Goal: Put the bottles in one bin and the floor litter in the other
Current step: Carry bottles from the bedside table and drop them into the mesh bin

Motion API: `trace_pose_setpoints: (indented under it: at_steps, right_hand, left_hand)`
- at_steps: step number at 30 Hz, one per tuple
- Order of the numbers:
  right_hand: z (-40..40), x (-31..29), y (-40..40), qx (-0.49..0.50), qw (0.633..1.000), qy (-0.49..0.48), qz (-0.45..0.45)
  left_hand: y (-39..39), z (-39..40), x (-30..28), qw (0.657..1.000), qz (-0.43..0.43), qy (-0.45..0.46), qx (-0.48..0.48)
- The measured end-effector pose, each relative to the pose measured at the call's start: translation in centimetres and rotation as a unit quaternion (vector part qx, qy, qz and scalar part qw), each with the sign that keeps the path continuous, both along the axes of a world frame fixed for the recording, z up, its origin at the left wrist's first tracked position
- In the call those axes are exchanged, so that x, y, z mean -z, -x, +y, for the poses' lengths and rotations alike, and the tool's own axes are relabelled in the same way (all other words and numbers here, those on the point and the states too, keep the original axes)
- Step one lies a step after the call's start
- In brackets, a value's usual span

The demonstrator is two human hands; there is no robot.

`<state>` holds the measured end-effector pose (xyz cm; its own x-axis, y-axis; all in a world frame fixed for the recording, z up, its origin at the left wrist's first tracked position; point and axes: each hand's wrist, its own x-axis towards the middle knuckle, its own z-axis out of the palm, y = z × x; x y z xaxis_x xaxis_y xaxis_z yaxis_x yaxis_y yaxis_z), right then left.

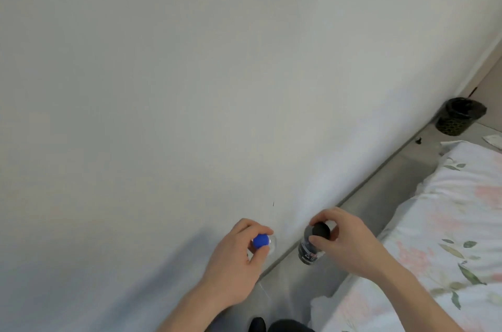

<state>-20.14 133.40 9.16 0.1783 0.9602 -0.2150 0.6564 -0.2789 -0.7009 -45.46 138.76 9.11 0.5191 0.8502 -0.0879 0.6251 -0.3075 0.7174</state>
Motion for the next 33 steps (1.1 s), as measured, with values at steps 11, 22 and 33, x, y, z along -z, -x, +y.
trace_pose_setpoints:
  at_steps: [11, 22, 33]
  right_hand:
    - [4.8, -1.7, -7.9, 0.118, 0.993, -0.002, -0.014]
    - [12.9, -1.3, -26.5, 0.166, 0.986, -0.026, -0.005]
    - [15.1, -3.6, -49.7, 0.213, 0.977, -0.008, -0.025]
  left_hand:
    - [-12.1, 10.5, -0.7, 0.992, -0.014, -0.008, 0.125]
    - [-34.0, 20.2, -0.1, 0.989, -0.023, -0.011, 0.142]
    - [-59.3, 26.5, -1.7, 0.982, -0.017, -0.017, 0.185]
